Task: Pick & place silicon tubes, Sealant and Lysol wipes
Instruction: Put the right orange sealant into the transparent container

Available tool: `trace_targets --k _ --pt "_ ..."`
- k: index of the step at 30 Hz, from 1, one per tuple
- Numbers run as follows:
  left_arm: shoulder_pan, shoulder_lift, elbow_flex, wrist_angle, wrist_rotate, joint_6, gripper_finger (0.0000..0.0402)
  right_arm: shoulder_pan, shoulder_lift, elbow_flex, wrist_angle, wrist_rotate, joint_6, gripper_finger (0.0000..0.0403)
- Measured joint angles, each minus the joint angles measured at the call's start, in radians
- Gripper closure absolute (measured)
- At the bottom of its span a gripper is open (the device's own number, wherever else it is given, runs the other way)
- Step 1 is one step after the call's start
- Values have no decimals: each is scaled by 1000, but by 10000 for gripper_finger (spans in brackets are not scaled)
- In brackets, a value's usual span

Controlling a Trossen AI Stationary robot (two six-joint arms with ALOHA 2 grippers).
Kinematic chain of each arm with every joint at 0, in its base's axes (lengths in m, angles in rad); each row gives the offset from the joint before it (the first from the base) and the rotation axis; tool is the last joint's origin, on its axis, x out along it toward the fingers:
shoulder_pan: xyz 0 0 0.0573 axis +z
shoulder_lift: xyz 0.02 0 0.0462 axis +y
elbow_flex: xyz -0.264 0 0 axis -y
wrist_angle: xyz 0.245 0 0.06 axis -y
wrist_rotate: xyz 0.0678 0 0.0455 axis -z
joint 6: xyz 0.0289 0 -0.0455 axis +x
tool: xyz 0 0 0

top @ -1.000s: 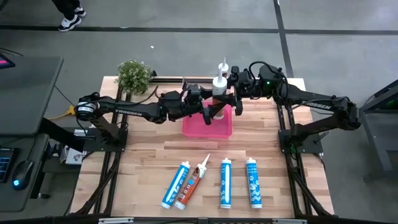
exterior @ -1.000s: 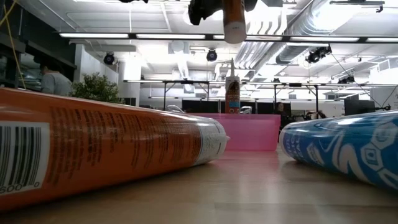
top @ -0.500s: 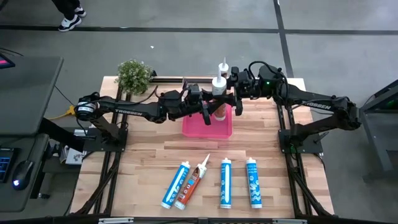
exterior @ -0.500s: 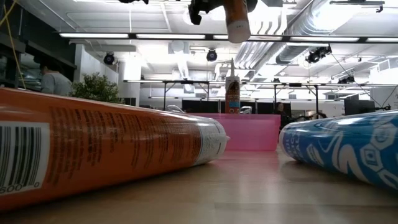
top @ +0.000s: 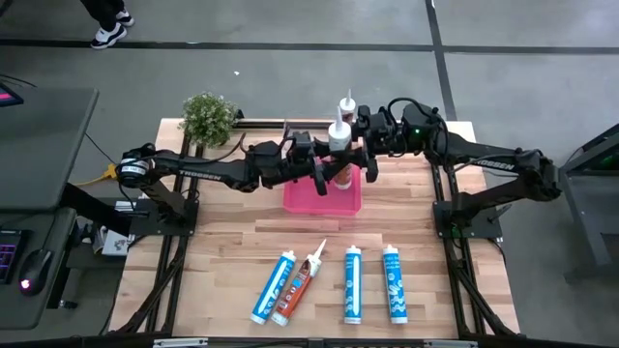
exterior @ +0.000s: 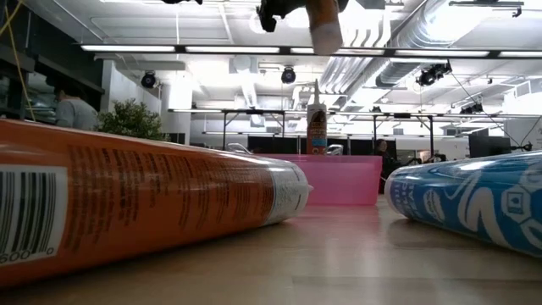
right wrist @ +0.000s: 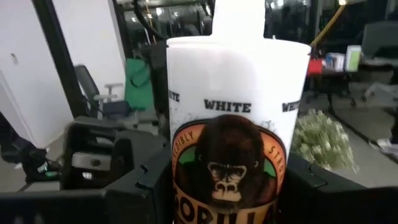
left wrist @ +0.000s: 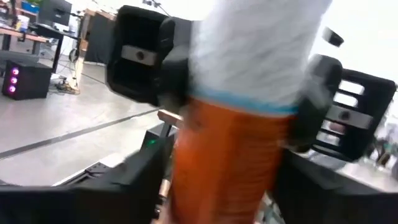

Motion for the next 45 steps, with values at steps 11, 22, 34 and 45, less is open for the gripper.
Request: trace_targets --k 11,22,34,45 --pt "-2 0 0 -5 -43 -38 127 11 10 2 13 7 15 220" --pt "0 0 0 -8 21 29 241 12 29 0 16 -27 57 225" --pt "1 0 0 -12 74 50 241 25 31 0 16 -28 56 228" --pt "0 0 2 -9 93 50 241 27 0 -2 5 0 57 189"
